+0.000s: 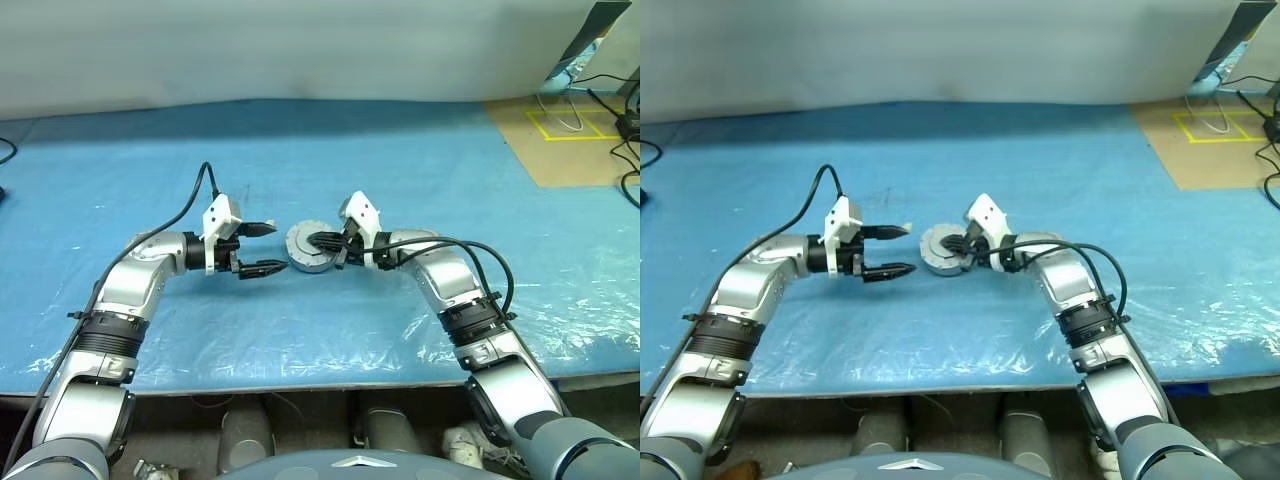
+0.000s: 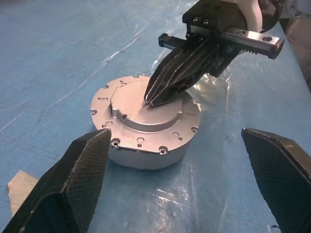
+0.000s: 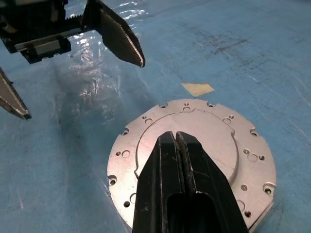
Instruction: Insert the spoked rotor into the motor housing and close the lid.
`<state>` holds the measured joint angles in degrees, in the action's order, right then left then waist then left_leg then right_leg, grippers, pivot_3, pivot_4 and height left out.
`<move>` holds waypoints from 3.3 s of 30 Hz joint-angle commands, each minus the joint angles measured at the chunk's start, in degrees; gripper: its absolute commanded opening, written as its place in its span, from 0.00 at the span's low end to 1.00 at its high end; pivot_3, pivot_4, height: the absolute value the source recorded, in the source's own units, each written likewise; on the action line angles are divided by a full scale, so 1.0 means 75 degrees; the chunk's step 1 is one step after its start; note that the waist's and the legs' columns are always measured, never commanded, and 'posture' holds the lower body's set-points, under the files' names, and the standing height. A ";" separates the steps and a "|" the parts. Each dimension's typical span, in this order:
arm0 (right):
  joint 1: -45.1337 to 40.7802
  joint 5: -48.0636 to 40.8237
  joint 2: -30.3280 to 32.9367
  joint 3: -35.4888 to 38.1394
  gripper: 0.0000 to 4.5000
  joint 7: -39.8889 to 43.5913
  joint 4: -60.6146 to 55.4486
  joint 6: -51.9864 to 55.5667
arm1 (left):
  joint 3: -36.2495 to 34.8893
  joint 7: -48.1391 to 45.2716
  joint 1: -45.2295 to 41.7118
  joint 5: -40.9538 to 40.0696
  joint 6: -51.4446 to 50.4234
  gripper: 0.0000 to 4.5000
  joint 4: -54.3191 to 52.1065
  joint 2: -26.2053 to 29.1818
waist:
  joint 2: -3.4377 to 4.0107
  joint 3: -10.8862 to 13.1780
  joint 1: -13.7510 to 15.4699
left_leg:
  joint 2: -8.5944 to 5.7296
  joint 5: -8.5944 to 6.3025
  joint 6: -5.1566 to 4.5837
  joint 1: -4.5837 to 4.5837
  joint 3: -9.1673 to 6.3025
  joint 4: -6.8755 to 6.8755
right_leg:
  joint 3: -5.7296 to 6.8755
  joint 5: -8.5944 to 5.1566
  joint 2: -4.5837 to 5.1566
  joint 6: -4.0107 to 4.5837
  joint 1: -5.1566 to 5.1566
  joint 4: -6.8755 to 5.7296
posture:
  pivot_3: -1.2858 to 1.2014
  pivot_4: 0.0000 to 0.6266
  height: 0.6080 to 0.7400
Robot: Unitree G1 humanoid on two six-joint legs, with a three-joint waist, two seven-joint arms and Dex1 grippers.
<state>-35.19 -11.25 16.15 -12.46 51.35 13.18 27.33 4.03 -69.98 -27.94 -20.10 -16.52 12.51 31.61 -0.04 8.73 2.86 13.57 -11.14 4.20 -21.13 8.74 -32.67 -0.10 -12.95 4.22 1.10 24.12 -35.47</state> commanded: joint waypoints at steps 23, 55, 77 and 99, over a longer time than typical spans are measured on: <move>0.0086 0.0696 0.0008 -0.0646 0.99 -0.0306 -0.0316 -0.0573 | -0.0010 -0.0116 0.0040 0.0045 0.0125 1.00 -0.0164 0.0061 | -0.0001 0.0001 -0.0009 | 0.0000 0.0000 0.0001 -0.0010 0.0000 0.0021 | 0.0003 0.0001 -0.0003 -0.0001 0.0011 0.0014 | 0.52 0.24 1.00; 0.0193 0.0986 0.0236 -0.0677 0.66 -0.0123 0.0166 -0.0661 | 0.0069 -0.0079 -0.0031 0.0110 0.0147 1.00 -0.0200 -0.0097 | -0.0002 0.0001 -0.0009 | -0.0003 0.0000 0.0000 -0.0002 0.0000 0.0017 | 0.0001 0.0001 -0.0001 -0.0001 0.0005 0.0009 | 0.52 0.24 1.00; 0.0269 0.0865 -0.0115 -0.0414 0.66 -0.0424 0.0834 -0.0881 | 0.0071 -0.0118 0.0008 0.0116 0.0140 1.00 -0.0281 -0.0046 | -0.0002 0.0000 -0.0044 | -0.0002 -0.0001 -0.0001 0.0031 0.0002 0.0000 | -0.0010 -0.0001 0.0000 0.0002 -0.0019 0.0002 | 0.52 0.24 1.00; -0.0449 0.0315 0.0155 -0.0113 0.66 0.0229 0.0276 -0.0193 | 0.0116 -0.0012 0.0039 0.0124 0.0160 1.00 -0.0321 -0.0135 | -0.0002 0.0001 -0.0026 | -0.0003 0.0000 0.0000 0.0004 0.0002 0.0031 | 0.0003 -0.0001 -0.0001 0.0000 -0.0003 0.0029 | 0.52 0.24 1.00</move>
<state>-37.63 -8.28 16.69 -14.07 52.69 17.07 25.13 5.11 -70.16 -27.73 -18.86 -15.94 12.27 30.37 -0.06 8.73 2.66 13.55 -11.14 4.20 -21.10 8.75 -32.44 -0.08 -12.95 4.21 1.11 24.10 -35.25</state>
